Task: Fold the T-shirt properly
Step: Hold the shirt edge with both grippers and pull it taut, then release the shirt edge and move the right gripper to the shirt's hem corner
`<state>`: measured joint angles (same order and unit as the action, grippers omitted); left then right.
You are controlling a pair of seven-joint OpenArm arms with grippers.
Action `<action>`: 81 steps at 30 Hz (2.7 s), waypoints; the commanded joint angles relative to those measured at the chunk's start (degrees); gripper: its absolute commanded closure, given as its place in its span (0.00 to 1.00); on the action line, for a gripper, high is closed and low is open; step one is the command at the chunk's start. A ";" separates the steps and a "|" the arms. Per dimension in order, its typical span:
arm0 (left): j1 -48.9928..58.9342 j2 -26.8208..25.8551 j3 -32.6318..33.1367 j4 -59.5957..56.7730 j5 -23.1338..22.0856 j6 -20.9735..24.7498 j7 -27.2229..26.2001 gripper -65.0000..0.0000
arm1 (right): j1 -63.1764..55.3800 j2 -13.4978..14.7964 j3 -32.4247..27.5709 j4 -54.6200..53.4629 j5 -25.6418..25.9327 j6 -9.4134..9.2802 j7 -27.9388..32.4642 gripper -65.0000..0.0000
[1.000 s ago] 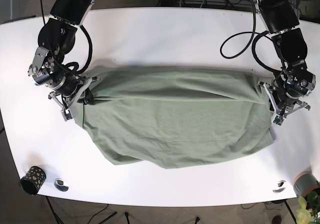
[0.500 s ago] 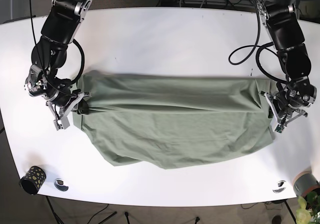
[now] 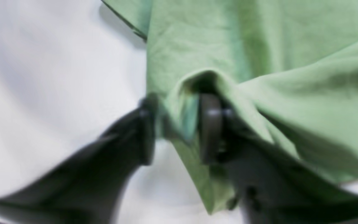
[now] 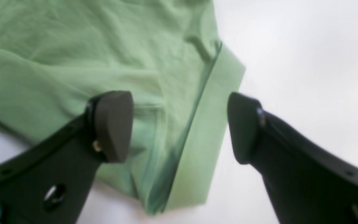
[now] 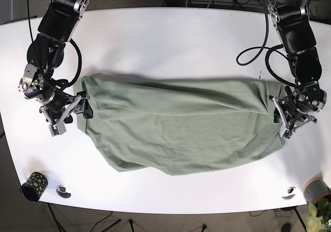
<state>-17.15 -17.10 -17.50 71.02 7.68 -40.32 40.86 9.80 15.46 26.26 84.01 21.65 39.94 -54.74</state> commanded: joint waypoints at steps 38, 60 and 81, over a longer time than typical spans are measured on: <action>7.52 -5.01 -0.13 -1.27 -17.31 0.32 -2.93 0.51 | -6.51 -0.47 0.33 -4.67 0.55 0.06 1.95 0.67; 17.19 -4.13 -8.66 7.79 -15.81 0.32 6.04 1.00 | -13.19 -0.04 0.60 8.08 1.08 0.06 -1.39 1.00; 32.84 -5.62 -20.09 15.79 -15.99 0.32 6.30 0.83 | -32.35 -0.21 0.68 23.29 1.08 0.06 -2.45 1.00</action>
<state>15.73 -21.45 -36.16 85.73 -8.73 -40.36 47.16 -22.55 14.39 26.48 105.10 22.52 40.07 -57.74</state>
